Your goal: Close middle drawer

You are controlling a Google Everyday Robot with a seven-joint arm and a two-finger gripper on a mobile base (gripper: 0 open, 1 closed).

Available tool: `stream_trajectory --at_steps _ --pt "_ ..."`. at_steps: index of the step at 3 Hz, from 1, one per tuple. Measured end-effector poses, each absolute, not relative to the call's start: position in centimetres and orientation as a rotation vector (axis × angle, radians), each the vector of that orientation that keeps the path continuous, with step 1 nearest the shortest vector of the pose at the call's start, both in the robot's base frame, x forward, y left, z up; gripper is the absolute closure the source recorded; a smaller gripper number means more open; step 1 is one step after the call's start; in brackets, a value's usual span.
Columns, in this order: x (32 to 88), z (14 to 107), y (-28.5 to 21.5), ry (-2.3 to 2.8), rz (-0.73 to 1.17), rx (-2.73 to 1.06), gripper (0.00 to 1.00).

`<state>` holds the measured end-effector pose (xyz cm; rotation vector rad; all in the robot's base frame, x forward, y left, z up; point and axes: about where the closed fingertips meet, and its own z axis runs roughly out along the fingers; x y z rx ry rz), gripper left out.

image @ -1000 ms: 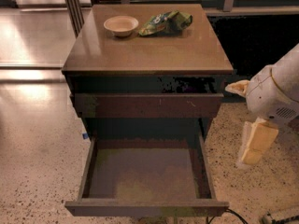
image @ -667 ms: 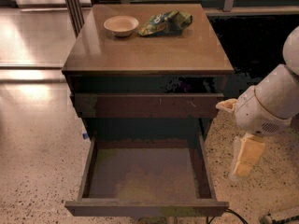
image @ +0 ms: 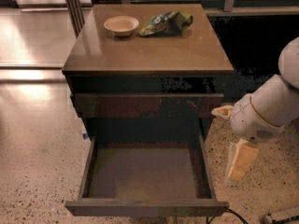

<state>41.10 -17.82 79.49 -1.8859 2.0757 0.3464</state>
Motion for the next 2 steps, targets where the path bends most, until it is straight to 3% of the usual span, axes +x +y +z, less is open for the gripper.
stream_trajectory --at_steps 2 --pt "40.8 72.9 -15.1 2.030 0.548 -1.865 0.00"
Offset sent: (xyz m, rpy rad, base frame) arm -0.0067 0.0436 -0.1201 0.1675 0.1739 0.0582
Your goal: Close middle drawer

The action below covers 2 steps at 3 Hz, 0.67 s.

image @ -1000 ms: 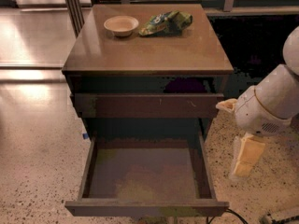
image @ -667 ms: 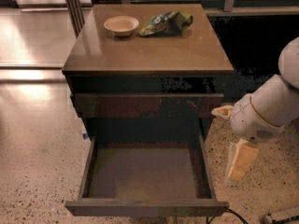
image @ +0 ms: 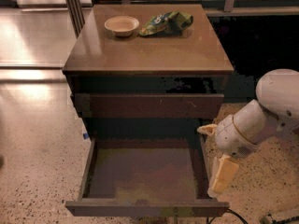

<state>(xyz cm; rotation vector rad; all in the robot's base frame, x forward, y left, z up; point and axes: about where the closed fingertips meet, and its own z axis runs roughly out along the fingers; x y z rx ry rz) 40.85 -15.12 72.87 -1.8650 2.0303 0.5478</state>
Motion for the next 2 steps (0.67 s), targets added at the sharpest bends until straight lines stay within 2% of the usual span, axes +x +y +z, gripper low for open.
stream_trajectory --at_steps 1,2 --pt "38.72 66.65 -14.09 2.050 0.646 -1.914 0.00" --pt "38.72 66.65 -14.09 2.050 0.646 -1.914 0.00"
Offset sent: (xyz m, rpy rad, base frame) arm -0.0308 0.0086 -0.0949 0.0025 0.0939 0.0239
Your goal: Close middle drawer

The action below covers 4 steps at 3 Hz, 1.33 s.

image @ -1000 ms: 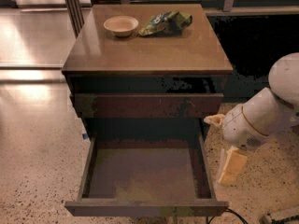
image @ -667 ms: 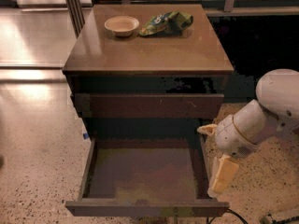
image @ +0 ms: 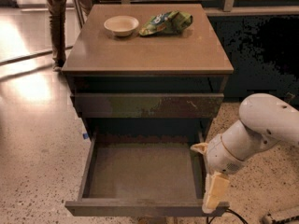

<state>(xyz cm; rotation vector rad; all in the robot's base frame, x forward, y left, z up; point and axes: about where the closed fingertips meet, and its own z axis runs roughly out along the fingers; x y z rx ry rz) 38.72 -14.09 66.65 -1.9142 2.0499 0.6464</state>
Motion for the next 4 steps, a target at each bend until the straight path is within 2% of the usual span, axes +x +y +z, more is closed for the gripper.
stream_trajectory --at_steps 3,4 --pt "39.6 60.2 -11.9 1.999 0.711 -1.933 0.00" --pt "39.7 57.0 -11.6 2.035 0.705 -1.949 0.13"
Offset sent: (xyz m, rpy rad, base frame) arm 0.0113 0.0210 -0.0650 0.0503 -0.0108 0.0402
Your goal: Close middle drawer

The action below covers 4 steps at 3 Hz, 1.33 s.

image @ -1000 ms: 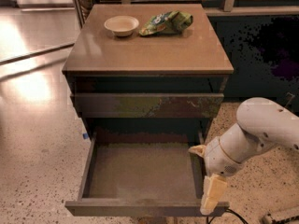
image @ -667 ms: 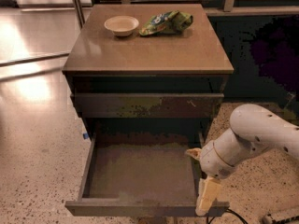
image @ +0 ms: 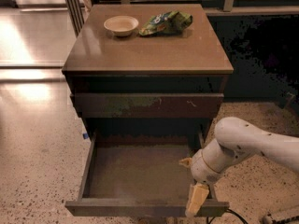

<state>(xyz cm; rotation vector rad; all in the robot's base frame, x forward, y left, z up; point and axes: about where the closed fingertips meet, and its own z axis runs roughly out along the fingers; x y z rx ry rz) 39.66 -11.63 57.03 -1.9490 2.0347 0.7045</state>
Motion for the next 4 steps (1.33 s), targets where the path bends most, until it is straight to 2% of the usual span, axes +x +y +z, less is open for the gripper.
stream_trajectory --at_steps 3,4 --pt "39.78 56.84 -11.62 2.036 0.696 -1.950 0.82" --pt "39.67 56.82 -11.49 2.037 0.680 -1.948 1.00"
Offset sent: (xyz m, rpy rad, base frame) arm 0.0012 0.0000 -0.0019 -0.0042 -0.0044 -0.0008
